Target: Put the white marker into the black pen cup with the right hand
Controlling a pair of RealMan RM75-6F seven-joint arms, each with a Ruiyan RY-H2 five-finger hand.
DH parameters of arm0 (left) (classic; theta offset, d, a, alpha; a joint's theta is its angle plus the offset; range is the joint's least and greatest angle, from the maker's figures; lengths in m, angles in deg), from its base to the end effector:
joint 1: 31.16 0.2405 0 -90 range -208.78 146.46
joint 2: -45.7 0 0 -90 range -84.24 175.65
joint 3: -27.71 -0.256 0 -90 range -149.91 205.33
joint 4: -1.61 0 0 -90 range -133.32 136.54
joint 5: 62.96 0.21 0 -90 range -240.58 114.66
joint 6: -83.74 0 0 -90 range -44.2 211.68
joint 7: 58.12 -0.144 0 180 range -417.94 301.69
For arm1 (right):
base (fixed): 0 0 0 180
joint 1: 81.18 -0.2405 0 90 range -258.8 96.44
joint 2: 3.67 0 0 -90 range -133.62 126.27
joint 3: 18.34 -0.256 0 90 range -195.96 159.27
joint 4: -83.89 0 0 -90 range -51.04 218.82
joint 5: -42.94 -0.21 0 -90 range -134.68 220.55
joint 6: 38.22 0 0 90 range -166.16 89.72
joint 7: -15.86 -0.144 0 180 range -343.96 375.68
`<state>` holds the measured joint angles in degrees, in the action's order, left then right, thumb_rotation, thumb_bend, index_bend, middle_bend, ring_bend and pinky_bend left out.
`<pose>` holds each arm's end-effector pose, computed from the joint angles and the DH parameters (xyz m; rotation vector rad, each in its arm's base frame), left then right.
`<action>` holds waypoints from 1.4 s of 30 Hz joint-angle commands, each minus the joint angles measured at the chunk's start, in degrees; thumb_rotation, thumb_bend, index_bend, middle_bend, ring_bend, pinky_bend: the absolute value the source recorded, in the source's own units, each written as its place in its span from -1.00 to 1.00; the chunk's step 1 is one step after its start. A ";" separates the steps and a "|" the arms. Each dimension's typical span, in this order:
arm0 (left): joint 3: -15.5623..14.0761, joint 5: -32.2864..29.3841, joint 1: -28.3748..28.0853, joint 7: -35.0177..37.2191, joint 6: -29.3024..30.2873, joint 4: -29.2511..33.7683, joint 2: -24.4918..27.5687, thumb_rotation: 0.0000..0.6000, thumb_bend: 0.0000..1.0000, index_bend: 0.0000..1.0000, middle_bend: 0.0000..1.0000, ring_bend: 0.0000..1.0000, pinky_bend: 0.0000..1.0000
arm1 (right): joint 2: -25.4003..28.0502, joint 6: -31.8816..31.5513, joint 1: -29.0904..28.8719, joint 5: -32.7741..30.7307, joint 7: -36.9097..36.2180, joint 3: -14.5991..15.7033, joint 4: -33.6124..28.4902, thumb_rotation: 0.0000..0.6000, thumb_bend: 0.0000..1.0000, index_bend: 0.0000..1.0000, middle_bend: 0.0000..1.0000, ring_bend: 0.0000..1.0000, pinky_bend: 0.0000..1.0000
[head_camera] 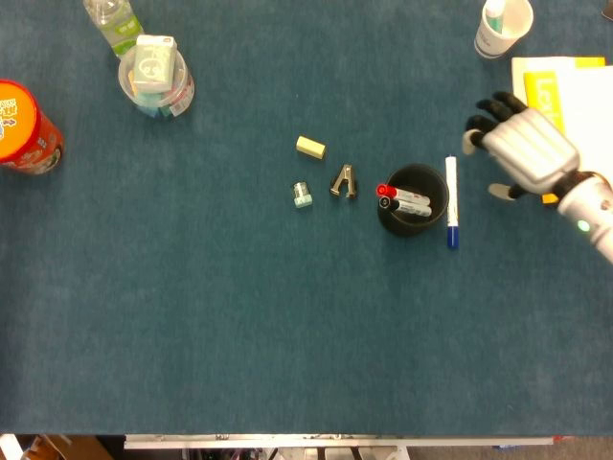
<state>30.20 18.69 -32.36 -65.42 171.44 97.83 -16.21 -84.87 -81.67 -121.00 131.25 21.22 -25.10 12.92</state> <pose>-0.3194 0.1584 0.1742 -1.3009 -0.8712 -0.7654 -0.2222 -0.3587 0.0164 2.1217 -0.6821 0.6626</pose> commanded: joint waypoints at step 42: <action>0.31 0.33 0.52 2.85 0.02 -1.56 -0.38 1.00 -0.09 -0.53 -0.60 -0.60 -0.68 | -2.32 2.91 -4.52 -3.04 9.11 7.94 2.10 1.00 -0.77 -0.19 -0.44 -0.77 -0.79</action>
<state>30.51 19.00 -31.82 -62.58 171.47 96.28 -16.59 -87.54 -78.40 -125.85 128.03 30.65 -17.45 15.34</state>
